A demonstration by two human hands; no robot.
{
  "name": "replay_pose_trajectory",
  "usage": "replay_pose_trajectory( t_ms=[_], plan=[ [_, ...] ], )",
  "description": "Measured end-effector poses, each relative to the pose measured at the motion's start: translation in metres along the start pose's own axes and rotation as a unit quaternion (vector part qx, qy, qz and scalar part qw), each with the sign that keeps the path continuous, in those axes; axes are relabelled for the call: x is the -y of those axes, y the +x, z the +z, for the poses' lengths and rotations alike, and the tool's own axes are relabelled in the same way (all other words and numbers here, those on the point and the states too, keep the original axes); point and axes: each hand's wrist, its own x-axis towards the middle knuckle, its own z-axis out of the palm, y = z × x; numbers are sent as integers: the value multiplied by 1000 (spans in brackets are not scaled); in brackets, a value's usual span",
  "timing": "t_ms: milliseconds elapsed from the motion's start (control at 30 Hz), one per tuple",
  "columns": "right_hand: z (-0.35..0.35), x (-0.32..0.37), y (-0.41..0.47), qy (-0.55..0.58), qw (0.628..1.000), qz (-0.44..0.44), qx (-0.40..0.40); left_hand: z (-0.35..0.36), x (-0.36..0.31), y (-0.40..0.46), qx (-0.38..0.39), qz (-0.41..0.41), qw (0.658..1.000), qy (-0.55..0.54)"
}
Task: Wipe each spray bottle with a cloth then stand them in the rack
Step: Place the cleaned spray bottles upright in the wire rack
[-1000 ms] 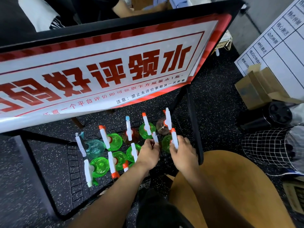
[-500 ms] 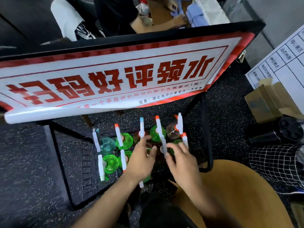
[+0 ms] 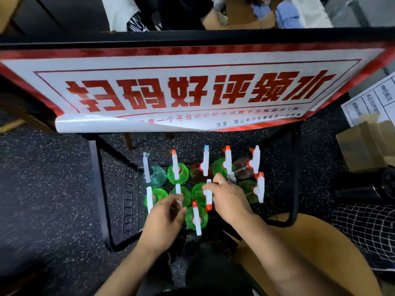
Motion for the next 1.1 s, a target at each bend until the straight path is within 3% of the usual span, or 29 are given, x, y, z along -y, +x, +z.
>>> replay_pose_trajectory(
  t_ms=[233,400,533,633,833,1000,1100],
  plan=[
    [2,5,1,-21,999,42,-26,-1,9,-7,-37,-19,999,-24],
    [8,8,2,-38,995,65,-64,-11,3,2,-22,62,992,106],
    [9,10,1,-49,993,96,-57,-12,-3,18,40,106,965,238],
    [11,11,1,-31,991,125,-35,-11,-5,30,45,146,938,311],
    [18,10,0,30,987,153,-27,-16,-8,45,52,172,913,366],
    [9,11,-20,63,990,93,-87,-20,-3,52,49,151,914,373],
    [16,14,-37,104,993,24,-55,-20,-10,53,58,113,920,372]
  ],
)
